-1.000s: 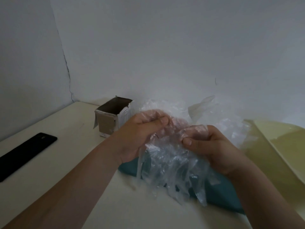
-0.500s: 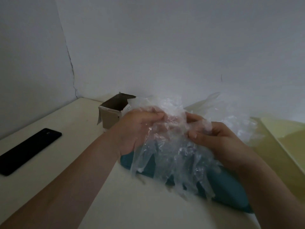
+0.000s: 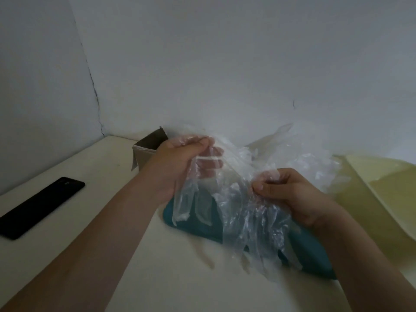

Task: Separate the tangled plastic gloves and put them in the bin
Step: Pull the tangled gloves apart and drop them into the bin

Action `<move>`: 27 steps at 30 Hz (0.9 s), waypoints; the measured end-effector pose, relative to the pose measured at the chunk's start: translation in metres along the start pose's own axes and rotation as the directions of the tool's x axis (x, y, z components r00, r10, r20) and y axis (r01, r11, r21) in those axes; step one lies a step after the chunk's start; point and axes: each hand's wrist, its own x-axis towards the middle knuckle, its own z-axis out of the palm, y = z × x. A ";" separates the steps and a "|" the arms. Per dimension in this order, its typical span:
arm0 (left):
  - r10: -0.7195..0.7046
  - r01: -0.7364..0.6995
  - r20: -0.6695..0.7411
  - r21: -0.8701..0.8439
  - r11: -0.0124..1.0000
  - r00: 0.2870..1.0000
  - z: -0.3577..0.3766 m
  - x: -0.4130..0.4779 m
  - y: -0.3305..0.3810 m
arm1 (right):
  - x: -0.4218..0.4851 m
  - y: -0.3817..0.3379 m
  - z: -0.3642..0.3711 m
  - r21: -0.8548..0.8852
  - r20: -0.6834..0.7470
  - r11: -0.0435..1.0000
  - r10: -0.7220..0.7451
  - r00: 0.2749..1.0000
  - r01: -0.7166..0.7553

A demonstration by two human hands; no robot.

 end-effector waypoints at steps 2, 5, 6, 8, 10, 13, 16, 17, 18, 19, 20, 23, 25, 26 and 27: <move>0.051 -0.058 -0.099 -0.060 0.997 0.994 -0.008 -0.002 0.009 | -0.001 -0.003 0.001 -0.031 -0.079 0.999 0.027 0.997 -0.030; 0.099 -0.115 -0.204 -0.069 0.991 0.974 -0.009 -0.010 0.021 | -0.004 -0.016 0.005 -0.058 -0.172 0.998 -0.011 0.985 0.001; 0.103 -0.112 -0.208 -0.033 0.993 0.973 -0.006 -0.013 0.022 | -0.007 -0.023 0.006 -0.034 -0.182 0.999 -0.023 0.983 0.017; 0.077 -0.077 -0.158 0.008 0.997 0.984 0.005 -0.018 0.024 | -0.014 -0.039 0.007 -0.022 -0.185 0.998 -0.062 0.981 0.059; 0.026 -0.027 -0.064 -0.017 1.000 0.998 0.019 -0.023 0.028 | -0.023 -0.055 0.006 -0.058 -0.183 0.994 -0.106 0.977 0.097; -0.021 0.022 0.041 -0.029 0.999 0.999 0.048 -0.030 0.035 | -0.042 -0.080 -0.004 -0.134 -0.197 0.982 -0.161 0.967 0.136; -0.036 0.038 0.139 -0.011 0.999 0.990 0.083 -0.033 0.039 | -0.069 -0.108 -0.033 -0.238 -0.243 0.959 -0.210 0.947 0.152; -0.038 0.040 0.169 -0.007 0.999 0.985 0.092 -0.032 0.040 | -0.077 -0.115 -0.045 -0.273 -0.267 0.951 -0.217 0.939 0.142; -0.044 0.047 0.203 -0.011 0.999 0.978 0.104 -0.029 0.040 | -0.087 -0.122 -0.058 -0.305 -0.302 0.944 -0.222 0.927 0.126; -0.051 0.056 0.231 -0.015 0.998 0.972 0.116 -0.026 0.040 | -0.098 -0.128 -0.073 -0.342 -0.343 0.934 -0.225 0.912 0.102; -0.051 0.059 0.253 -0.021 0.998 0.966 0.126 -0.023 0.039 | -0.107 -0.132 -0.087 -0.384 -0.379 0.921 -0.220 0.899 0.063; -0.056 0.068 0.300 -0.030 0.997 0.952 0.152 -0.013 0.038 | -0.125 -0.134 -0.130 -0.470 -0.479 0.879 -0.176 0.860 -0.082; -0.058 0.069 0.290 -0.026 0.997 0.955 0.160 -0.008 0.037 | -0.129 -0.125 -0.154 -0.507 -0.534 0.844 -0.149 0.832 -0.174; -0.063 0.073 0.289 -0.023 0.997 0.955 0.164 -0.004 0.036 | -0.132 -0.119 -0.166 -0.543 -0.556 0.809 -0.144 0.819 -0.226; -0.067 0.077 0.289 -0.023 0.997 0.955 0.165 -0.001 0.037 | -0.130 -0.112 -0.176 -0.588 -0.565 0.760 -0.141 0.813 -0.276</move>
